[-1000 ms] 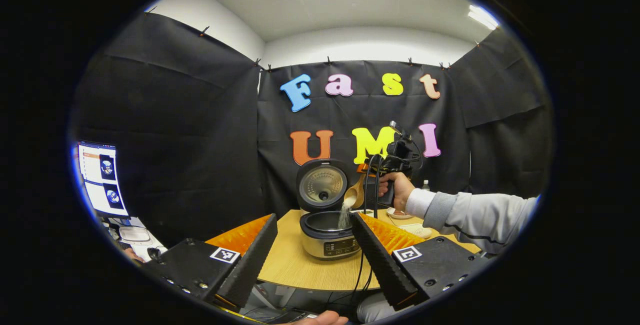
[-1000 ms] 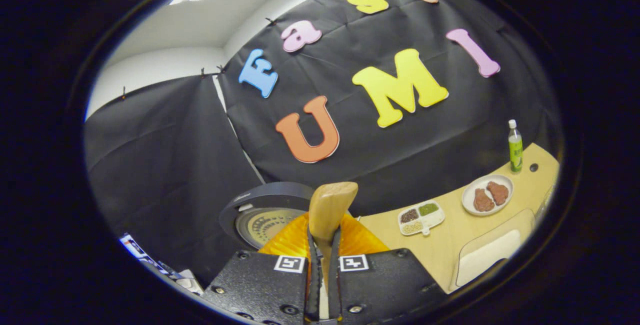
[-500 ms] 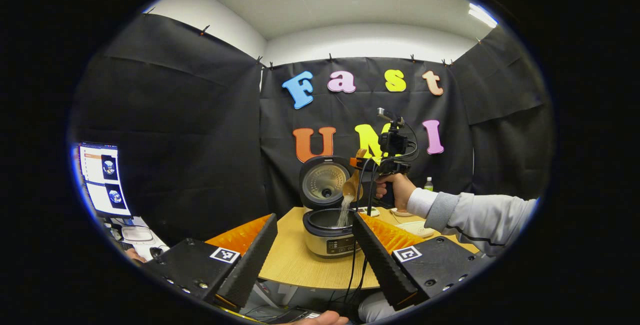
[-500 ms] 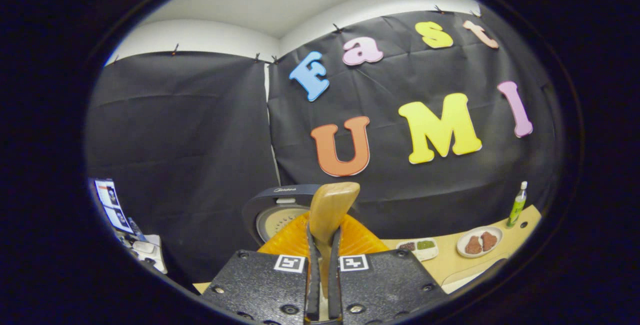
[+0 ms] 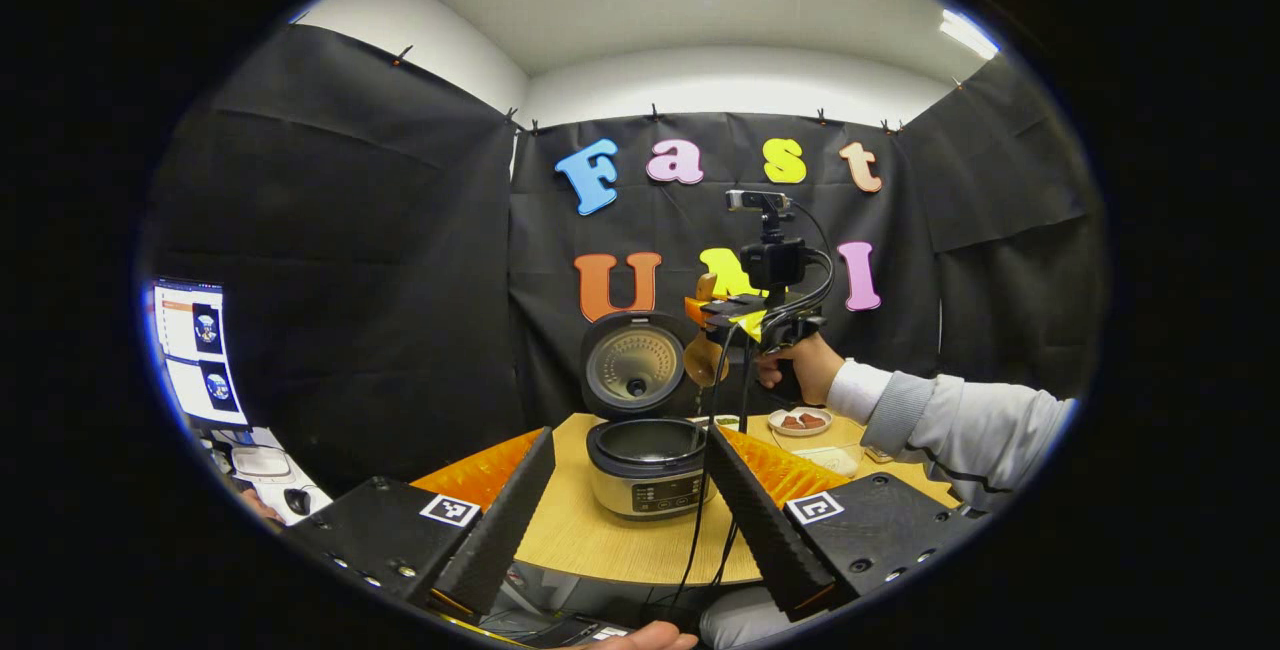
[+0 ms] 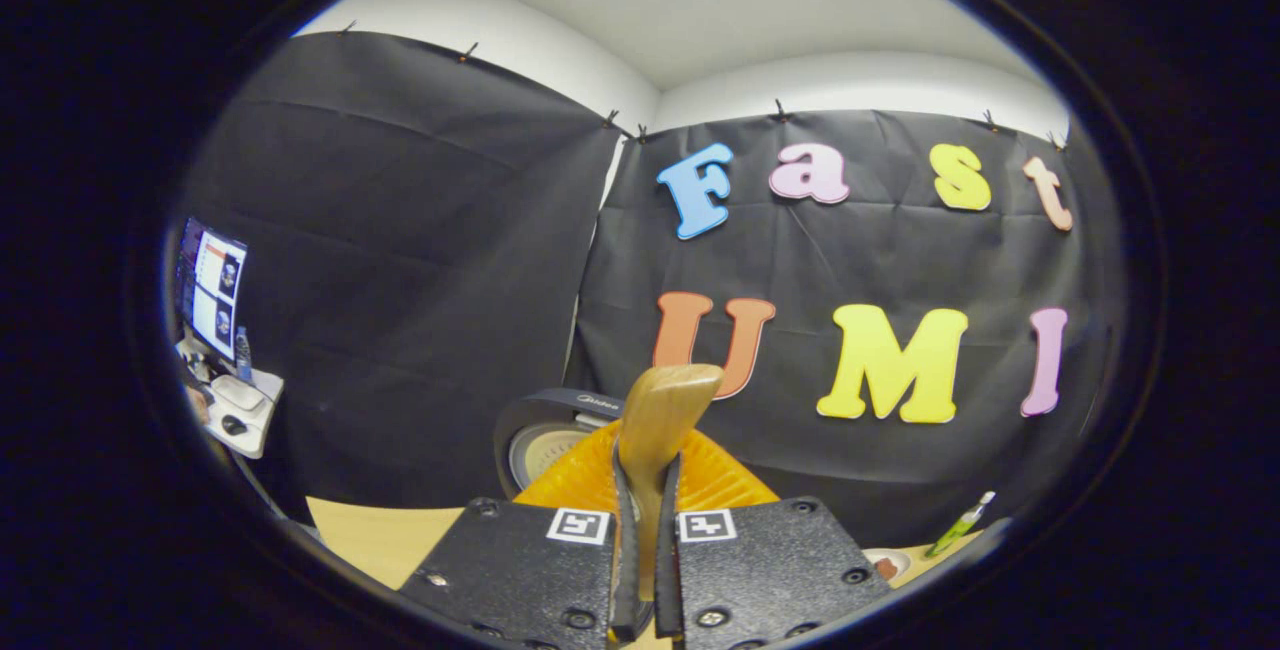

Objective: Close the left gripper, press the button to open the rice cooker; take a wooden spoon from the chopstick holder with the right hand, scoop a spoonful of rice and pour it into the rice cooker, then put the wooden spoon back into the chopstick holder.

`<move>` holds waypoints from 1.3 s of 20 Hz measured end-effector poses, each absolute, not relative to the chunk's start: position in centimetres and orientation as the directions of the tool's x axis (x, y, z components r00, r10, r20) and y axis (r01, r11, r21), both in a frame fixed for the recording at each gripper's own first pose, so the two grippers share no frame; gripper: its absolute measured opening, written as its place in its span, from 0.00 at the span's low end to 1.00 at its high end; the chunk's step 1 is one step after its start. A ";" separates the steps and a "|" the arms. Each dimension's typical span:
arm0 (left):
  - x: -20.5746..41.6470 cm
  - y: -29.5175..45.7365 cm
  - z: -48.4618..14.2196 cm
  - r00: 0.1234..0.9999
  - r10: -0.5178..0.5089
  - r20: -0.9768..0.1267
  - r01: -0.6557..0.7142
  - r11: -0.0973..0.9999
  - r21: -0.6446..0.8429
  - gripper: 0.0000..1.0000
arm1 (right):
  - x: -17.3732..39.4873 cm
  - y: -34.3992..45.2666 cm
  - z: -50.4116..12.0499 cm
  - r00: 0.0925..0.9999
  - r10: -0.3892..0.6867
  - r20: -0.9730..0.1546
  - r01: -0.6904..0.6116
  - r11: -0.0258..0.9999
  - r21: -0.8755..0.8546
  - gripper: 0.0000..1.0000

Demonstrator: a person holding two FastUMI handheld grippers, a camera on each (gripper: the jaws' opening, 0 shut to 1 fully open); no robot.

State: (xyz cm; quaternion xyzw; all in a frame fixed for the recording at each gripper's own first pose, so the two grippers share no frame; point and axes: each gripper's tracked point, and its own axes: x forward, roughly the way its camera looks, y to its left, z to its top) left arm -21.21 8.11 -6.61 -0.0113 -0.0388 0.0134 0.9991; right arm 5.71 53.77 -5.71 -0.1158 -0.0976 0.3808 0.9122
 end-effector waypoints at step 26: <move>-15.8 2.1 -6.1 0.998 0.008 0.057 -0.006 0.999 -0.031 0.96 | 17.6 18.2 -2.5 0.941 0.322 0.102 -0.316 0.946 -0.075 0.15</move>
